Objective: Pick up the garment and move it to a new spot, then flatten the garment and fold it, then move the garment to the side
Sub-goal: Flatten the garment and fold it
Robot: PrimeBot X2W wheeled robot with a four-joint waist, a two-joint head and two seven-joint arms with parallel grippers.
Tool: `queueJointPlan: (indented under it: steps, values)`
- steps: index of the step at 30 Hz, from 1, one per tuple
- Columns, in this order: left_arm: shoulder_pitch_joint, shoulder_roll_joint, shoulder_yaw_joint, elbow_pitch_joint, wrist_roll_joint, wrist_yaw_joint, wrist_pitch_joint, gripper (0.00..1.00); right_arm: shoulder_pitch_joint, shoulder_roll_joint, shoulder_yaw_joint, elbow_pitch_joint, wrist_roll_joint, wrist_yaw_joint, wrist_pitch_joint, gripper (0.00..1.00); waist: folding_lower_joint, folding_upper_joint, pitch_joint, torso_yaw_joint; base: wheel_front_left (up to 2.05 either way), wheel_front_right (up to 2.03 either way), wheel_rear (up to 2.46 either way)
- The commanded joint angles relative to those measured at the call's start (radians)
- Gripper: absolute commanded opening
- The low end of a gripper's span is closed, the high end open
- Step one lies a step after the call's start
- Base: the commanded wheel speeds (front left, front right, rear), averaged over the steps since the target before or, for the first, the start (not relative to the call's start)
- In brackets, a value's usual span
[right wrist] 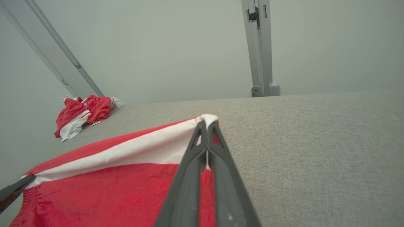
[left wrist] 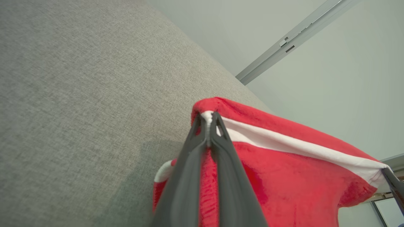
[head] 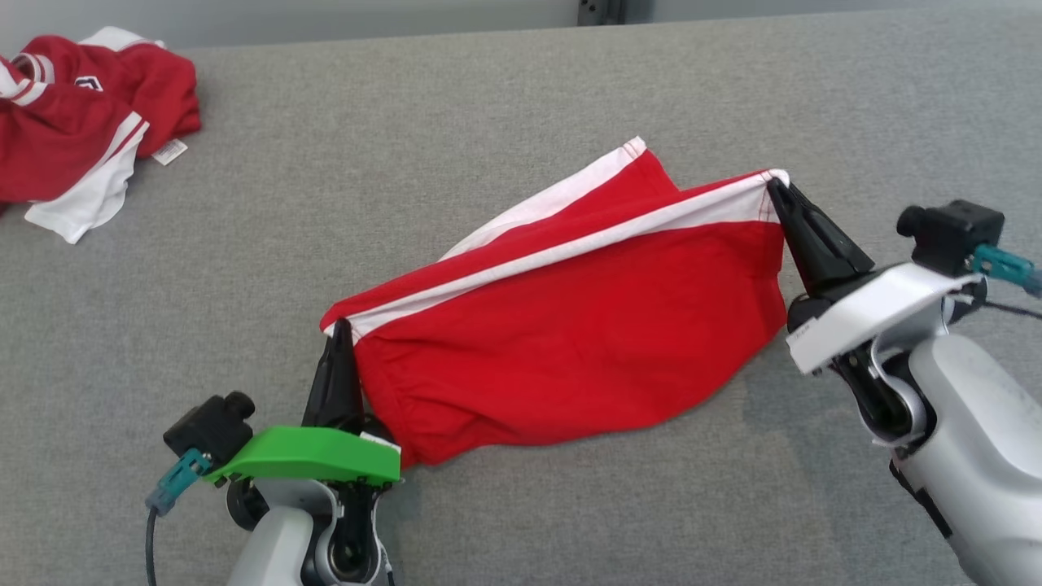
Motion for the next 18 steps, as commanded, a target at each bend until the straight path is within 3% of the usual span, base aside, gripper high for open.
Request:
queueJointPlan:
  steps: [1,11,18]
  values:
    - [-0.032,0.005,-0.004,0.019,0.011,0.009,-0.003,0.00,-0.043,-0.011,0.021,0.038,0.007,-0.001,0.006,0.00,0.0000,0.0000,0.047,0.042,0.00,0.00,0.00]
    - [-0.132,0.004,-0.085,0.098,-0.019,0.039,-0.003,0.00,-0.298,-0.042,0.222,0.309,0.092,-0.001,0.017,0.00,0.0000,0.0000,0.086,0.128,0.00,0.00,0.00]
    - [-0.172,0.004,-0.134,0.127,-0.039,0.061,-0.003,0.00,-0.398,-0.044,0.347,0.429,0.160,-0.001,0.011,0.00,0.0000,0.0000,0.098,0.157,0.00,0.00,0.00]
